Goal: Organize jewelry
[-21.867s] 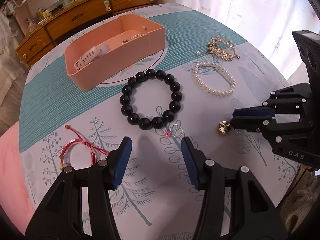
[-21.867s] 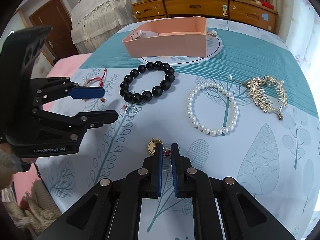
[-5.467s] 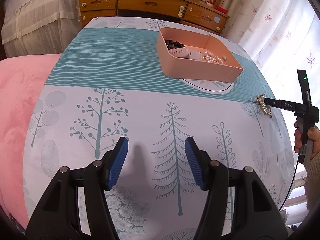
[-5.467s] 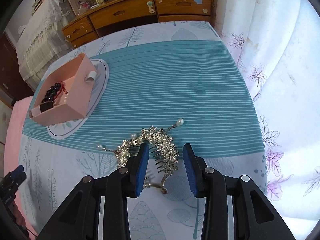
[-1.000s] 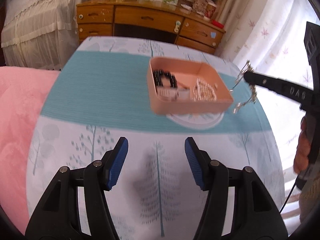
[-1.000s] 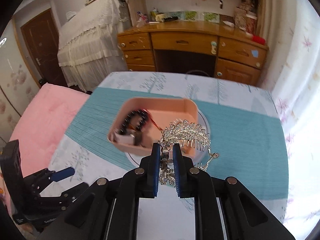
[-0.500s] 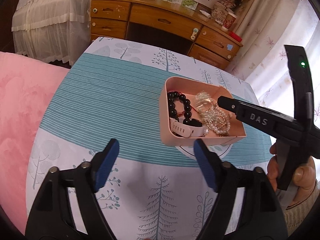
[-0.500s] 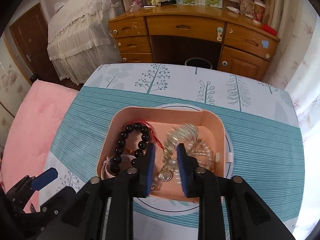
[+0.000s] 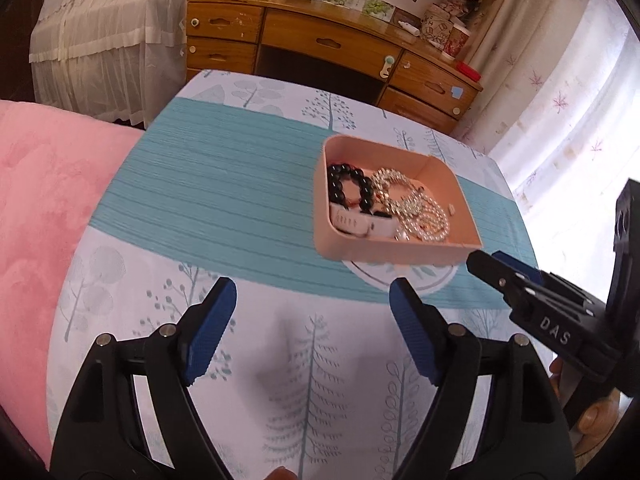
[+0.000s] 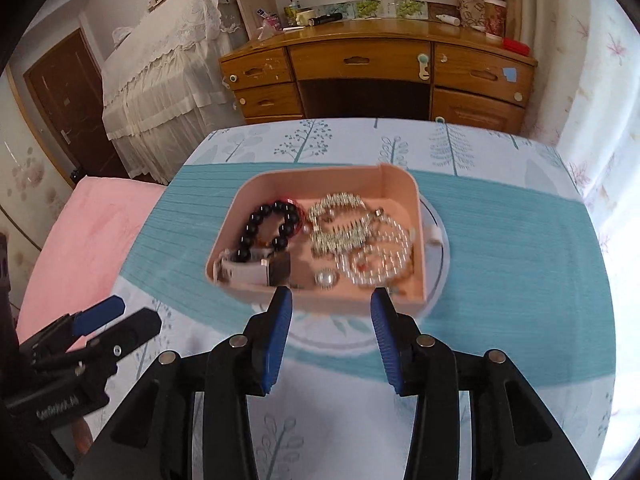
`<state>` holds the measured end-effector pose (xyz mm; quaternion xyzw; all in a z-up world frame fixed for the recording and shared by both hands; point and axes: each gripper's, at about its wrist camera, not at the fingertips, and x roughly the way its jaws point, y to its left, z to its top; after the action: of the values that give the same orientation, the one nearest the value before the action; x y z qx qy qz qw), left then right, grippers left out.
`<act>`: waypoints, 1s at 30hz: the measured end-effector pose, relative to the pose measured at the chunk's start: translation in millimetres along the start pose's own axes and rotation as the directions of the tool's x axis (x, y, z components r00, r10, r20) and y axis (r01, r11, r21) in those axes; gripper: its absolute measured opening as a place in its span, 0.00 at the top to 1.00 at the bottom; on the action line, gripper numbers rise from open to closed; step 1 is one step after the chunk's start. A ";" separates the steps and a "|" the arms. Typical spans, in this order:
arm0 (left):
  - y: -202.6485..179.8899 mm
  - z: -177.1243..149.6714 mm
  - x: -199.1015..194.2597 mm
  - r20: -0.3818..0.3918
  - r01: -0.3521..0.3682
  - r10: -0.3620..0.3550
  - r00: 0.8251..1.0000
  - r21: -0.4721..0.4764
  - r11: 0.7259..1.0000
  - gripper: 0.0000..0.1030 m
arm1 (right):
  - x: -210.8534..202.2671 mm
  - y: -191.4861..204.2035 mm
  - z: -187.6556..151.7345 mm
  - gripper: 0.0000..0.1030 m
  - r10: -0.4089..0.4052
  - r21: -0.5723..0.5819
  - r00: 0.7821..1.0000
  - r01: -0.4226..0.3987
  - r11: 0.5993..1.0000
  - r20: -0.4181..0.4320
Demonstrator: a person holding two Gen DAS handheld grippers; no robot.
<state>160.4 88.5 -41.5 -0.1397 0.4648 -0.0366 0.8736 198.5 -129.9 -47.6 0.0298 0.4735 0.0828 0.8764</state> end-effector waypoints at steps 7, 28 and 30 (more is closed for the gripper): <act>-9.8 -38.9 -25.6 -0.019 0.020 -0.019 1.000 0.045 0.999 0.25 | -48.0 -7.0 -61.2 0.59 -0.010 0.041 1.000 0.009 0.999 0.018; -53.3 -123.5 -112.3 0.091 -0.100 0.083 0.992 0.196 0.975 0.25 | -150.0 20.3 -169.5 0.26 -0.133 0.094 0.988 0.126 0.988 0.073; -54.4 -124.3 -113.8 0.094 -0.106 0.089 0.992 0.200 0.974 0.25 | -152.4 19.0 -171.3 0.26 -0.134 0.100 0.988 0.126 0.987 0.074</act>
<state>-2.5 32.3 -0.9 -0.0276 0.4276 -0.0352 0.9029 -28.7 -142.1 -13.6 0.0438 0.4423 0.0015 0.8958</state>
